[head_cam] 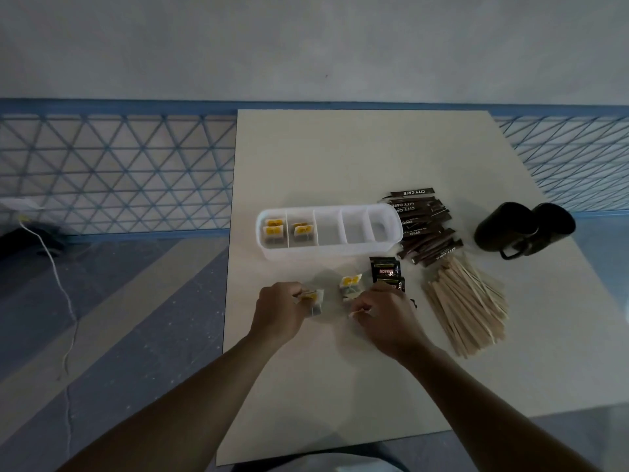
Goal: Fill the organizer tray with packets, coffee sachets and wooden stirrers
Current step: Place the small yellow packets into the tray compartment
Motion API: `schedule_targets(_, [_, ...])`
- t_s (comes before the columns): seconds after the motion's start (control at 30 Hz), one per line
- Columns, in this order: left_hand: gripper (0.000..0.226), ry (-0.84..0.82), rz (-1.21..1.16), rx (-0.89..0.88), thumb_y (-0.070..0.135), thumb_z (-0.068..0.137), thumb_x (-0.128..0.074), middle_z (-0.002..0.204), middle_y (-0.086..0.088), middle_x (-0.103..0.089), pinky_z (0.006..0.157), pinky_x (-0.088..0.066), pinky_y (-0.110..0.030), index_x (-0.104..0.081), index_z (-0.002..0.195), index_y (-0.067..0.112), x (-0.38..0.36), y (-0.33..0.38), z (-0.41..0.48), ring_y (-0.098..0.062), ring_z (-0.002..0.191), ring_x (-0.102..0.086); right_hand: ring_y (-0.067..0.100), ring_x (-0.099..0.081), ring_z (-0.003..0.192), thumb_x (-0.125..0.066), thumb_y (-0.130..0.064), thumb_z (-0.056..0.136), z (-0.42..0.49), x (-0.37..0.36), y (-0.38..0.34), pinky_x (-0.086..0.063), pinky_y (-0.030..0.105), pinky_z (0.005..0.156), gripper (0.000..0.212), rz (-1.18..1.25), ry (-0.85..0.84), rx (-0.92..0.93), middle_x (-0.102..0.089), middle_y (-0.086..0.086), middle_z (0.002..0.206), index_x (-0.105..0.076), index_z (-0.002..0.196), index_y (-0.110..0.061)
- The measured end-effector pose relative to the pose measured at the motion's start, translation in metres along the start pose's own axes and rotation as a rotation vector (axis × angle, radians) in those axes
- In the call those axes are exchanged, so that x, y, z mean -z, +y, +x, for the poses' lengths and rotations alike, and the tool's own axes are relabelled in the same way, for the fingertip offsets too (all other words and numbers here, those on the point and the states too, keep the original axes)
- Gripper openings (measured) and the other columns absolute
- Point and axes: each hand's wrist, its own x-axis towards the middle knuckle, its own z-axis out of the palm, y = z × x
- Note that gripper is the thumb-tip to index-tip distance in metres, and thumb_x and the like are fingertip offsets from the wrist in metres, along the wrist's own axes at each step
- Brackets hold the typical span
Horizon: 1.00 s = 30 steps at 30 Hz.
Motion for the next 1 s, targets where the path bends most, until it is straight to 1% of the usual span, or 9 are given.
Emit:
schedule_targets(0.1, [0.016,0.011,-0.001,0.006,0.023,0.088,-0.068,0.083,0.001,-0.071,0.057,-0.041,-0.017,-0.077,0.099,0.015,-0.002,0.0,0.0,-0.016,0.079,-0.064,0.013,-0.057,0.074,-0.071,-0.022,0.073,0.0,-0.004,0.001,-0.049,0.03,0.063,0.02,-0.008,0.059,-0.011,-0.051,-0.016,0.087,-0.07,0.09,-0.031])
schedule_targets(0.17, [0.015,0.01,0.003,0.014,0.023,0.088,-0.068,0.08,0.003,-0.068,0.056,-0.037,-0.016,-0.077,0.098,0.016,-0.003,0.0,0.0,-0.018,0.079,-0.065,0.017,-0.057,0.077,-0.069,-0.016,0.071,0.002,-0.004,0.001,-0.052,0.035,0.064,0.029,-0.025,0.077,-0.01,-0.051,-0.011,0.093,-0.068,0.097,-0.029])
schedule_targets(0.33, [0.019,0.021,0.014,0.001,0.023,0.086,-0.07,0.088,0.001,-0.073,0.057,-0.036,-0.014,-0.076,0.104,0.017,-0.003,0.0,0.001,-0.015,0.079,-0.062,0.022,-0.059,0.084,-0.072,-0.009,0.071,0.009,-0.002,0.003,-0.052,0.037,0.072,0.033,-0.014,0.069,-0.01,-0.057,-0.004,0.1,-0.069,0.102,-0.023])
schedule_targets(0.4, [0.019,0.019,0.018,0.002,0.023,0.086,-0.07,0.087,0.002,-0.072,0.059,-0.039,-0.015,-0.076,0.103,0.017,-0.003,0.0,0.001,-0.014,0.078,-0.061,0.024,-0.062,0.087,-0.071,-0.01,0.072,0.01,-0.001,0.004,-0.053,0.037,0.074,0.034,-0.028,0.058,-0.007,-0.061,-0.003,0.104,-0.069,0.103,-0.024])
schedule_targets(0.47, [0.02,0.011,0.014,0.015,0.024,0.086,-0.071,0.089,0.001,-0.073,0.065,-0.045,-0.021,-0.076,0.103,0.017,-0.003,0.0,0.001,-0.015,0.08,-0.063,0.025,-0.063,0.089,-0.07,-0.011,0.071,0.011,-0.002,0.004,-0.053,0.04,0.074,0.036,-0.037,0.054,-0.003,-0.063,-0.003,0.105,-0.067,0.104,-0.026])
schedule_targets(0.6, [0.021,0.01,0.005,0.02,0.022,0.086,-0.071,0.093,0.001,-0.073,0.068,-0.04,-0.019,-0.076,0.106,0.017,-0.005,0.0,0.002,-0.015,0.084,-0.063,0.026,-0.064,0.089,-0.066,-0.016,0.071,0.014,-0.005,0.002,-0.055,0.044,0.071,0.039,-0.066,0.041,-0.009,-0.064,-0.004,0.106,-0.057,0.107,-0.031])
schedule_targets(0.73, [0.022,0.01,0.019,0.026,0.023,0.086,-0.071,0.097,-0.001,-0.074,0.071,-0.044,-0.021,-0.075,0.107,0.017,-0.005,-0.001,0.003,-0.017,0.088,-0.065,0.027,-0.063,0.086,-0.068,-0.021,0.07,0.017,-0.006,0.002,-0.054,0.043,0.067,0.043,-0.061,0.055,-0.038,-0.063,-0.003,0.103,-0.048,0.107,-0.031])
schedule_targets(0.9, [0.02,0.008,0.021,0.022,0.023,0.089,-0.069,0.096,-0.002,-0.075,0.075,-0.05,-0.025,-0.076,0.106,0.016,-0.005,0.0,0.003,-0.02,0.089,-0.067,0.027,-0.064,0.084,-0.071,-0.023,0.071,0.02,-0.007,0.001,-0.054,0.041,0.067,0.036,-0.078,0.034,-0.035,-0.066,-0.003,0.099,-0.05,0.101,-0.029])
schedule_targets(1.0, [0.018,0.005,0.017,0.033,0.024,0.089,-0.068,0.095,-0.003,-0.075,0.076,-0.053,-0.029,-0.076,0.104,0.016,-0.005,0.001,0.002,-0.021,0.089,-0.067,0.025,-0.065,0.088,-0.071,-0.017,0.074,0.022,-0.009,0.002,-0.054,0.039,0.073,0.029,-0.039,0.018,-0.009,-0.068,-0.003,0.1,-0.062,0.099,-0.028])
